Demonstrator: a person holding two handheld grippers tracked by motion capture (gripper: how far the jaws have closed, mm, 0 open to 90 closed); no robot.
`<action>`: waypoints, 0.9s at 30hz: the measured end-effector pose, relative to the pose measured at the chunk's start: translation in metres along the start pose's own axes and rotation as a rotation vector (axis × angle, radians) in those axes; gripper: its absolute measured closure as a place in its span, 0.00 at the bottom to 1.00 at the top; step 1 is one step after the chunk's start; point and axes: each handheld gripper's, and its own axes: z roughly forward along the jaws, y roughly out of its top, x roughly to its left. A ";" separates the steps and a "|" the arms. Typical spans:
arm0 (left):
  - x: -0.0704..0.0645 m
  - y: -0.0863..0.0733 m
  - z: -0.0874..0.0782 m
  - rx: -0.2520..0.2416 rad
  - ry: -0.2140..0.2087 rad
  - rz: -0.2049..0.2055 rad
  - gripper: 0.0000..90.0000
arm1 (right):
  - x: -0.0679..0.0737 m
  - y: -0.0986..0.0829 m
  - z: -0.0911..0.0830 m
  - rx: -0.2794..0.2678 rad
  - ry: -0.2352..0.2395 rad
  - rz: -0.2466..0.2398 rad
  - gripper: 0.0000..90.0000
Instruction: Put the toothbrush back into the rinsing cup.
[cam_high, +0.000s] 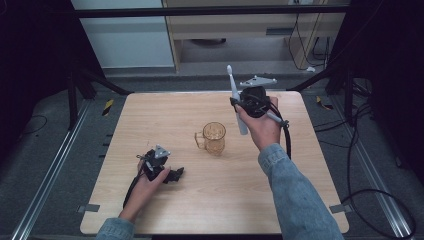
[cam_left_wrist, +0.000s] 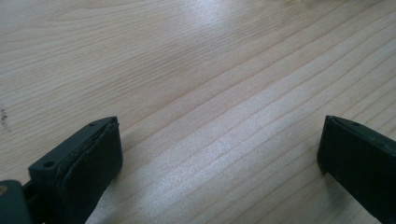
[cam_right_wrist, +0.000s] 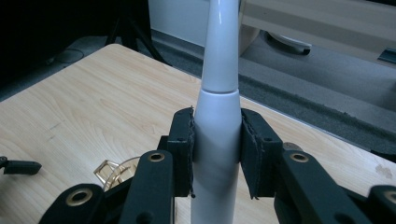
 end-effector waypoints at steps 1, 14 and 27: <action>0.000 0.000 0.000 0.000 0.000 0.000 0.00 | 0.001 0.001 0.000 -0.004 0.000 0.001 0.75; 0.000 0.000 0.000 0.001 0.000 0.000 0.00 | 0.006 0.014 0.008 -0.052 0.003 0.015 0.75; 0.000 0.000 0.000 0.001 0.001 0.001 0.00 | 0.011 0.024 0.016 -0.078 0.003 0.016 0.75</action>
